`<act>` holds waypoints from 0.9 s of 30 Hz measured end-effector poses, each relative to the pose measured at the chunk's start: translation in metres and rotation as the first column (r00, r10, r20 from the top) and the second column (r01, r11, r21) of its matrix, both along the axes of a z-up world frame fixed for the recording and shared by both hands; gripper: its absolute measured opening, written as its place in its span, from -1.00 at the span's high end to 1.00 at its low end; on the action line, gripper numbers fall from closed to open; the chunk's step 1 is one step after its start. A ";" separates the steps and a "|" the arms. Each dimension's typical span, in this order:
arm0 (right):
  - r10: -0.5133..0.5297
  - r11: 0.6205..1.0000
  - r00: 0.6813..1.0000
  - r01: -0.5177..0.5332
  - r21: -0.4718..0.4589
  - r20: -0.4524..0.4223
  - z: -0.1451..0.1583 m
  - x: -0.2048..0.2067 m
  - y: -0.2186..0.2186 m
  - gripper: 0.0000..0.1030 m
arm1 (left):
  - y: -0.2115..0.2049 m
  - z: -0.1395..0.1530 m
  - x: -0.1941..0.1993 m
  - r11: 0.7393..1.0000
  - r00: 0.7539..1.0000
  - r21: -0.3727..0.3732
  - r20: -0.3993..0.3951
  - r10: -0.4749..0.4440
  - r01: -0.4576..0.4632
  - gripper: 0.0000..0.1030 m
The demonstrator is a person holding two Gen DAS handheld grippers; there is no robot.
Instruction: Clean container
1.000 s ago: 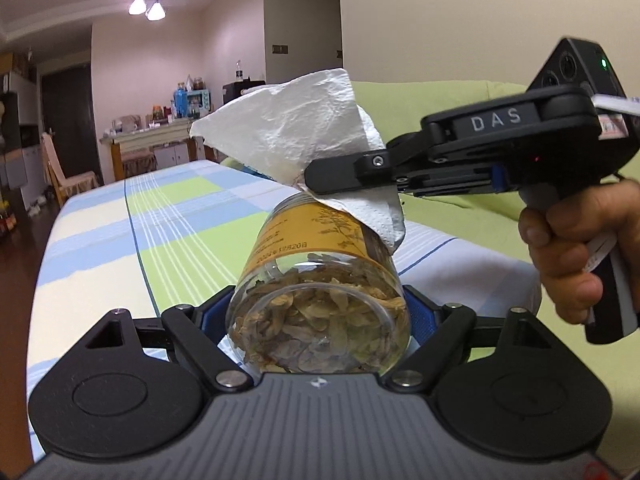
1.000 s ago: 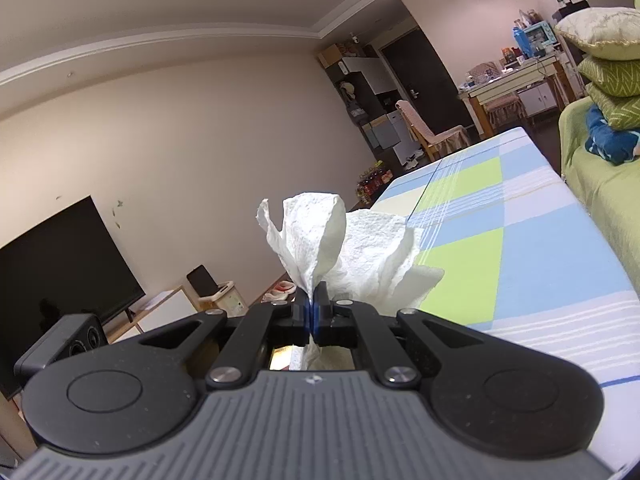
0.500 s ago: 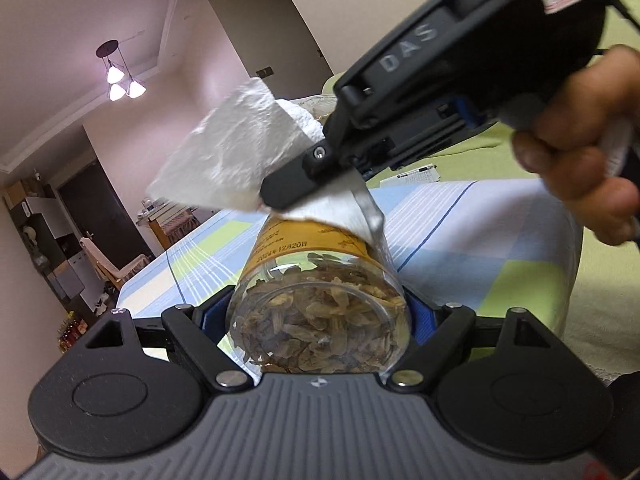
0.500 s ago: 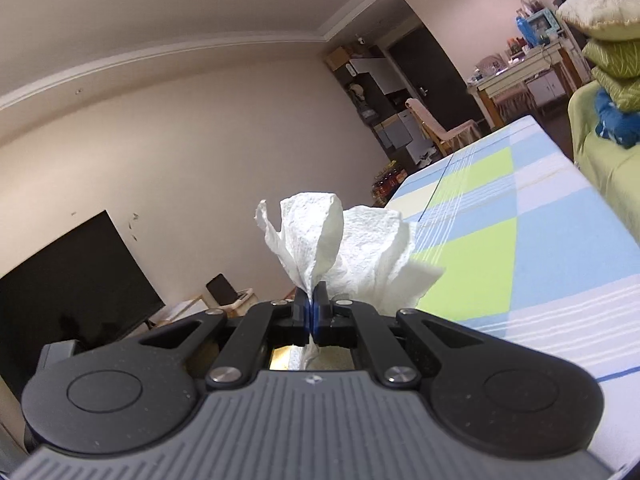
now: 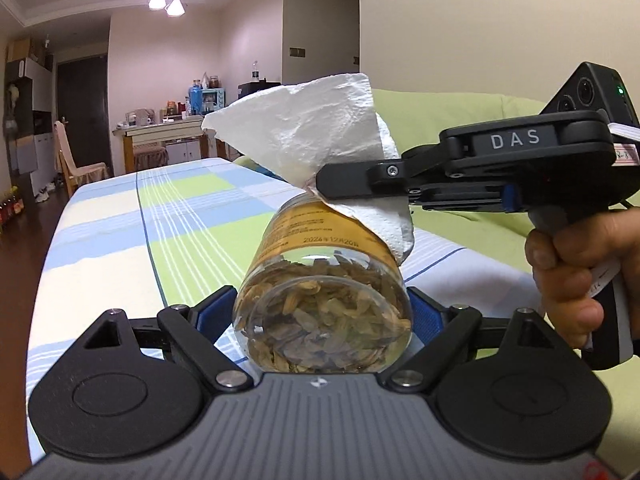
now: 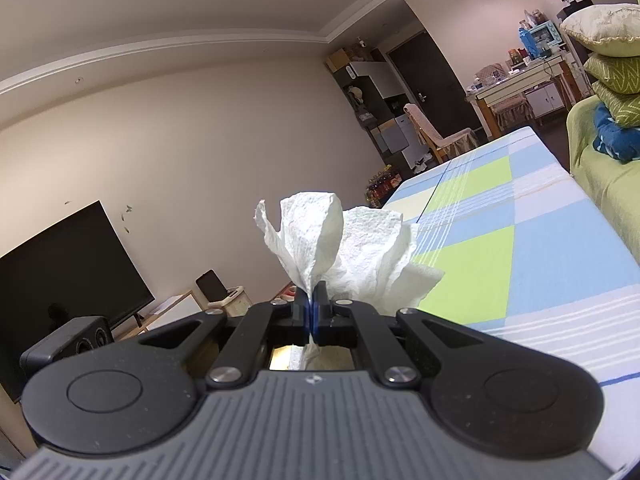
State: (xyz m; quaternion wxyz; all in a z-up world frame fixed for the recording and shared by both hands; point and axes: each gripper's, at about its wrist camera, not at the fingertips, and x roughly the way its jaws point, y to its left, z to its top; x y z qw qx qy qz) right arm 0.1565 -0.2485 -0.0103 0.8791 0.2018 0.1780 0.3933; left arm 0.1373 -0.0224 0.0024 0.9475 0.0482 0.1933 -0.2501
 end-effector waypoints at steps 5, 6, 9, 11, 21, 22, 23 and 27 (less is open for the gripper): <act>0.048 0.998 0.999 -0.048 -0.027 0.002 0.004 -0.009 0.008 1.00 | -0.020 -0.002 -0.004 0.993 0.997 0.120 0.076 -0.008 -0.001 -0.65; 0.072 0.997 0.997 -0.072 -0.032 0.006 0.004 -0.013 0.012 1.00 | -0.028 -0.003 -0.004 0.988 0.995 0.153 0.097 -0.010 -0.005 -0.65; 0.133 0.991 0.991 -0.132 -0.036 0.014 0.004 -0.021 0.019 1.00 | -0.045 -0.007 -0.008 0.964 0.987 0.265 0.161 -0.018 -0.025 -0.65; 0.128 0.991 0.992 -0.127 -0.045 0.021 0.005 -0.020 0.019 1.00 | -0.052 -0.008 -0.011 0.949 0.981 0.315 0.190 -0.026 -0.036 -0.65; -0.004 1.000 1.000 0.004 -0.016 0.006 0.003 0.003 0.003 1.00 | -0.056 -0.007 -0.004 0.966 0.987 0.257 0.159 -0.020 -0.022 -0.76; -0.005 1.000 1.000 0.005 -0.012 0.005 0.003 0.003 0.003 1.00 | -0.047 -0.006 -0.002 0.981 0.991 0.195 0.131 -0.016 -0.010 -0.76; -0.004 1.000 1.000 0.004 -0.009 0.003 0.002 0.004 0.004 1.00 | -0.037 -0.005 0.000 0.991 0.995 0.132 0.098 -0.014 0.001 -0.77; -0.005 1.000 1.000 0.005 -0.013 0.005 0.002 0.003 0.006 1.00 | -0.017 -0.004 0.011 1.000 1.000 -0.028 -0.010 -0.007 0.007 -0.75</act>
